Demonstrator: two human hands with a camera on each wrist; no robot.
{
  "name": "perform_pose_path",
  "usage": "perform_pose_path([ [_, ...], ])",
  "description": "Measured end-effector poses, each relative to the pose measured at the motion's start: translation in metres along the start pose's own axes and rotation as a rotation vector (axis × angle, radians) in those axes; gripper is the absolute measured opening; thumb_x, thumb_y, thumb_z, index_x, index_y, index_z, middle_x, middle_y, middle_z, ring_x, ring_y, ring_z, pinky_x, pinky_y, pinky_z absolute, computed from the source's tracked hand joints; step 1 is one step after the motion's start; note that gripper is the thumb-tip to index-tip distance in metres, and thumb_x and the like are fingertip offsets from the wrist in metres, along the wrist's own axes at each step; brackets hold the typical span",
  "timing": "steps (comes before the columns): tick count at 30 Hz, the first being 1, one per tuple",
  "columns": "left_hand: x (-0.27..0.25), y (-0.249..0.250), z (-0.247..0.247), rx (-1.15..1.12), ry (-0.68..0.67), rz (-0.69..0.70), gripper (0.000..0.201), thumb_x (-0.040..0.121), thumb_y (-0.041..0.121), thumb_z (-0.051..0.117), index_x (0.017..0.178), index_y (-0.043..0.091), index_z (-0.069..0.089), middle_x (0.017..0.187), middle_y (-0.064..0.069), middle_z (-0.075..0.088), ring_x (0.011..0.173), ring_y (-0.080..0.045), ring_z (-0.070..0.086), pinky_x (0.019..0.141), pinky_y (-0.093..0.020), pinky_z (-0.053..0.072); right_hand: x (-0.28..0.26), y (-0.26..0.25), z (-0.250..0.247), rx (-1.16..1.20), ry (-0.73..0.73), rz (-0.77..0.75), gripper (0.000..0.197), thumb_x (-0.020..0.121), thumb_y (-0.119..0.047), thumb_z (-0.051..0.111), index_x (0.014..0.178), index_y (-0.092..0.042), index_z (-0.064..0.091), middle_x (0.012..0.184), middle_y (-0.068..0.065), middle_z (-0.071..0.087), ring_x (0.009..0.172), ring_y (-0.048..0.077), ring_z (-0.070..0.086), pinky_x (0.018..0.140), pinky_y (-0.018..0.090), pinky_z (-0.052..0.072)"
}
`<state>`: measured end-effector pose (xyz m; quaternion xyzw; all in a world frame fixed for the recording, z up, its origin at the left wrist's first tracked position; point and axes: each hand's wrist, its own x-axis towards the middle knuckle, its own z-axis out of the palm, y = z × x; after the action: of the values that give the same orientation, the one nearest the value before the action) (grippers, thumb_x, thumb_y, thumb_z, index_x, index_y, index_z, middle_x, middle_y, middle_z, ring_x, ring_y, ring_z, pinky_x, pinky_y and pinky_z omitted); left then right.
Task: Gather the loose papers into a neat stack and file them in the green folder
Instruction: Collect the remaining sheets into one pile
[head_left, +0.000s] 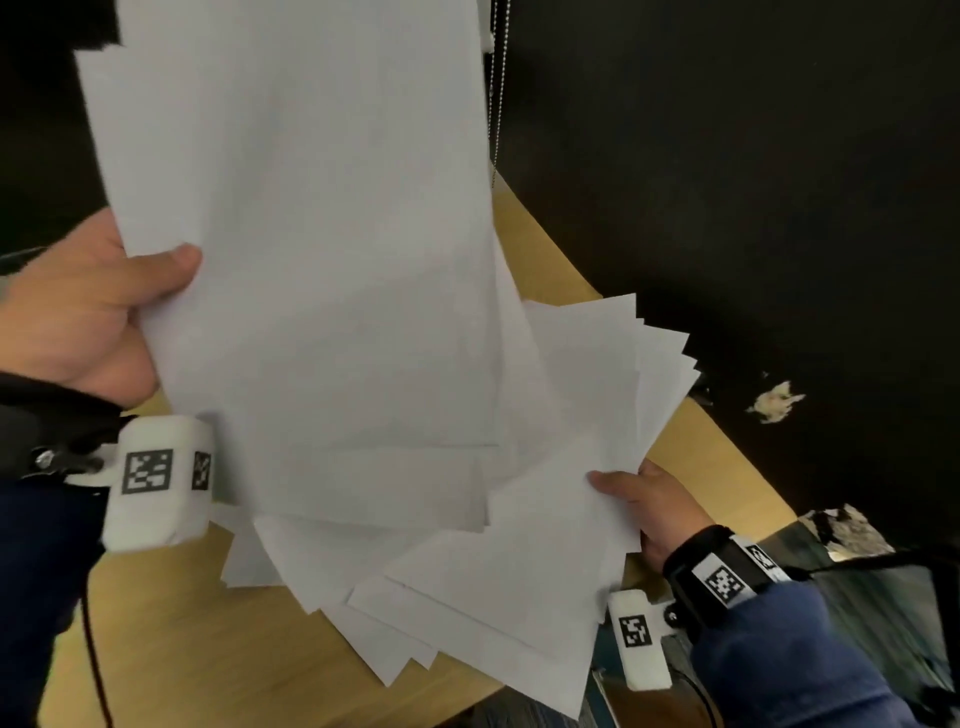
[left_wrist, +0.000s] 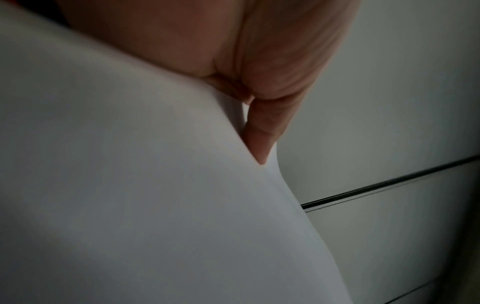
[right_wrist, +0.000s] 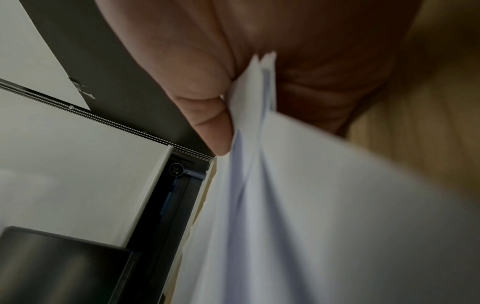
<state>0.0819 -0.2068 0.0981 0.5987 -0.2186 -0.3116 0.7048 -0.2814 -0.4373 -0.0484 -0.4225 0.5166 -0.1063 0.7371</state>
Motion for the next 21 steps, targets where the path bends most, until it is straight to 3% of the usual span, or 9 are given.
perform_pose_path([
  [2, -0.001, -0.003, 0.022, -0.125, -0.131, -0.013, 0.058, 0.086, 0.012, 0.063, 0.143, 0.010, 0.051, 0.140, -0.013, 0.060, 0.129, -0.033, 0.056, 0.101, -0.052, 0.049, 0.001, 0.001, -0.001, -0.003, -0.008, 0.001, 0.024, 0.089, 0.003, 0.063, 0.109, -0.008, 0.068, 0.103, 0.017, 0.078, 0.095, 0.038, 0.072, 0.085, 0.046, 0.056],
  [4, 0.006, -0.003, 0.027, -0.268, -0.223, -0.100, 0.055, 0.097, 0.003, 0.047, 0.151, 0.004, 0.037, 0.147, -0.020, 0.049, 0.137, -0.039, 0.043, 0.107, -0.061, 0.037, 0.001, 0.002, -0.001, -0.007, -0.011, 0.005, 0.025, 0.089, 0.003, 0.063, 0.111, -0.009, 0.067, 0.107, 0.018, 0.077, 0.098, 0.039, 0.071, 0.087, 0.047, 0.056],
  [6, 0.014, -0.001, 0.037, -0.178, -0.195, -0.115, 0.051, 0.098, 0.002, 0.043, 0.149, 0.007, 0.042, 0.144, -0.015, 0.056, 0.133, -0.034, 0.052, 0.104, -0.054, 0.046, 0.002, 0.001, -0.001, -0.019, -0.003, 0.011, 0.029, 0.088, 0.002, 0.064, 0.115, -0.009, 0.066, 0.110, 0.018, 0.075, 0.101, 0.039, 0.070, 0.088, 0.047, 0.056],
  [8, 0.020, -0.006, 0.051, -0.012, -0.184, -0.099, 0.048, 0.098, -0.002, 0.041, 0.143, 0.010, 0.051, 0.134, -0.010, 0.065, 0.119, -0.026, 0.066, 0.094, -0.044, 0.056, 0.003, 0.002, -0.002, -0.031, 0.004, 0.014, 0.033, 0.088, 0.000, 0.066, 0.120, -0.009, 0.064, 0.111, 0.018, 0.075, 0.102, 0.040, 0.070, 0.089, 0.048, 0.056],
  [11, 0.032, -0.044, 0.063, 0.178, -0.161, -0.243, 0.046, 0.091, -0.004, 0.055, 0.134, 0.009, 0.059, 0.129, -0.016, 0.067, 0.111, -0.031, 0.068, 0.090, -0.042, 0.057, 0.006, 0.003, -0.001, -0.059, 0.017, 0.018, 0.037, 0.089, -0.005, 0.068, 0.125, -0.008, 0.063, 0.106, 0.015, 0.078, 0.098, 0.037, 0.072, 0.083, 0.044, 0.059],
  [13, 0.037, -0.075, 0.075, 0.354, -0.124, -0.311, 0.043, 0.087, -0.005, 0.063, 0.128, 0.008, 0.061, 0.126, -0.016, 0.067, 0.106, -0.034, 0.067, 0.085, -0.033, 0.056, 0.004, 0.000, 0.001, -0.020, 0.032, 0.021, 0.032, 0.092, -0.017, 0.068, 0.123, -0.009, 0.064, 0.102, 0.013, 0.079, 0.096, 0.034, 0.073, 0.080, 0.041, 0.059],
  [15, 0.038, -0.104, 0.090, 0.595, -0.129, -0.336, 0.039, 0.089, -0.005, 0.064, 0.123, 0.012, 0.061, 0.121, -0.013, 0.067, 0.097, -0.026, 0.065, 0.078, -0.025, 0.056, 0.000, -0.005, 0.002, 0.054, 0.038, 0.046, 0.034, 0.093, -0.040, 0.064, 0.116, -0.014, 0.067, 0.101, 0.010, 0.080, 0.100, 0.032, 0.072, 0.087, 0.044, 0.057],
  [17, 0.036, -0.126, 0.105, 0.852, -0.172, -0.364, 0.041, 0.088, 0.002, 0.067, 0.127, 0.013, 0.057, 0.122, -0.013, 0.067, 0.101, -0.027, 0.064, 0.085, -0.030, 0.052, -0.003, -0.009, 0.002, 0.077, 0.030, 0.076, 0.040, 0.091, -0.052, 0.061, 0.113, -0.019, 0.067, 0.104, 0.008, 0.080, 0.104, 0.030, 0.071, 0.094, 0.046, 0.054],
  [21, 0.022, -0.146, 0.132, 1.016, -0.320, -0.340, 0.056, 0.091, 0.011, 0.060, 0.143, 0.020, 0.042, 0.119, 0.000, 0.059, 0.103, -0.022, 0.057, 0.084, -0.026, 0.042, -0.001, -0.009, 0.004, -0.008, -0.015, 0.050, 0.037, 0.090, -0.034, 0.068, 0.120, -0.012, 0.066, 0.108, 0.011, 0.078, 0.099, 0.029, 0.074, 0.085, 0.040, 0.058],
])
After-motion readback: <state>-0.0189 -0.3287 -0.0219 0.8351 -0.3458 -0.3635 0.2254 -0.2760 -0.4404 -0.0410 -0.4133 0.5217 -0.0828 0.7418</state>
